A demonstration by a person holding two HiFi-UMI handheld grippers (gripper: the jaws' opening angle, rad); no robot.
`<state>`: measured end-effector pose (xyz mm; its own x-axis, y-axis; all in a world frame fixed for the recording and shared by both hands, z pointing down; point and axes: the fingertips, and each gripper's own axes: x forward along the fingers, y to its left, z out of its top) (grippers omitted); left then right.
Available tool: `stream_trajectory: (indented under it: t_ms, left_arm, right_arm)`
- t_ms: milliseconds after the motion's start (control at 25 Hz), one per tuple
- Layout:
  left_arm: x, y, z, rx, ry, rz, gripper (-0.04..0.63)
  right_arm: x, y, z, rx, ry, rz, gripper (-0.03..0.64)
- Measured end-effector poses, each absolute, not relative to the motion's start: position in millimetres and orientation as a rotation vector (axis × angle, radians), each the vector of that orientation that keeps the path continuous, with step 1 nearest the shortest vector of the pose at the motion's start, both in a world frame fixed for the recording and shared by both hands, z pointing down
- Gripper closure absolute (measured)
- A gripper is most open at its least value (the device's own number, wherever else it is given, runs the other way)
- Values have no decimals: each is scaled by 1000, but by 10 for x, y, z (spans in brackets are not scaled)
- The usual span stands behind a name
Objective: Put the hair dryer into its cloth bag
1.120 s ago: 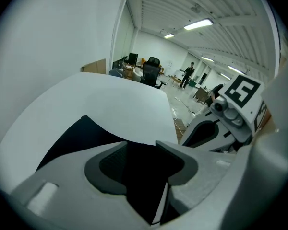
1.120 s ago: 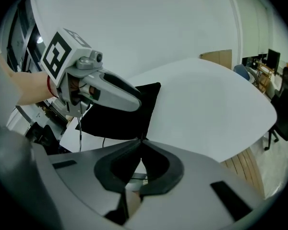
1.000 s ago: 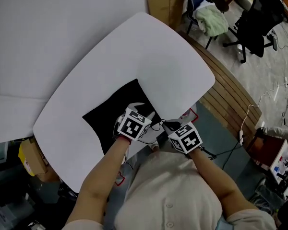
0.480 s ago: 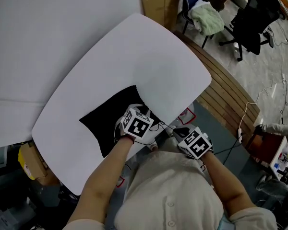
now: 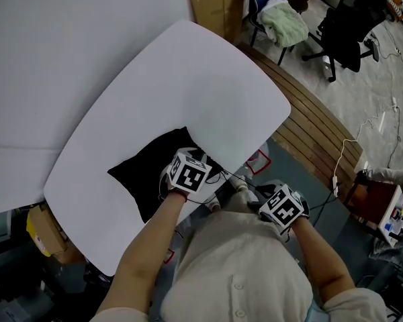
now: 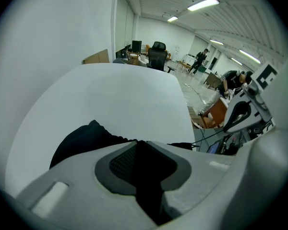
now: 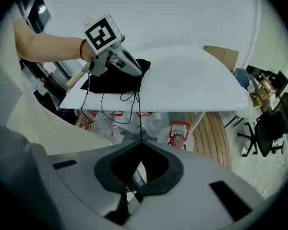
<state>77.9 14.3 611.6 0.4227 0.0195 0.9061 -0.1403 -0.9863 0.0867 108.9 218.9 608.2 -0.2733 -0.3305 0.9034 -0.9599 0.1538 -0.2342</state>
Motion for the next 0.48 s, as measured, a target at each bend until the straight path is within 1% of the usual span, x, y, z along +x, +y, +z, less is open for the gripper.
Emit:
stream_trajectory:
  t_ms: [240, 320, 480]
  left_arm:
    - [805, 85, 6102, 2519, -152, 1579, 546]
    - [817, 26, 6098, 2517, -178, 1573, 565]
    - [835, -57, 6082, 2500, -207, 1558, 565]
  right_arm:
    - [1278, 2507, 6132, 1218, -1654, 1129, 600]
    - [1340, 2580, 6136, 1217, -1629, 1137, 600]
    - [1469, 2643, 6145, 1228, -1581, 1128, 600]
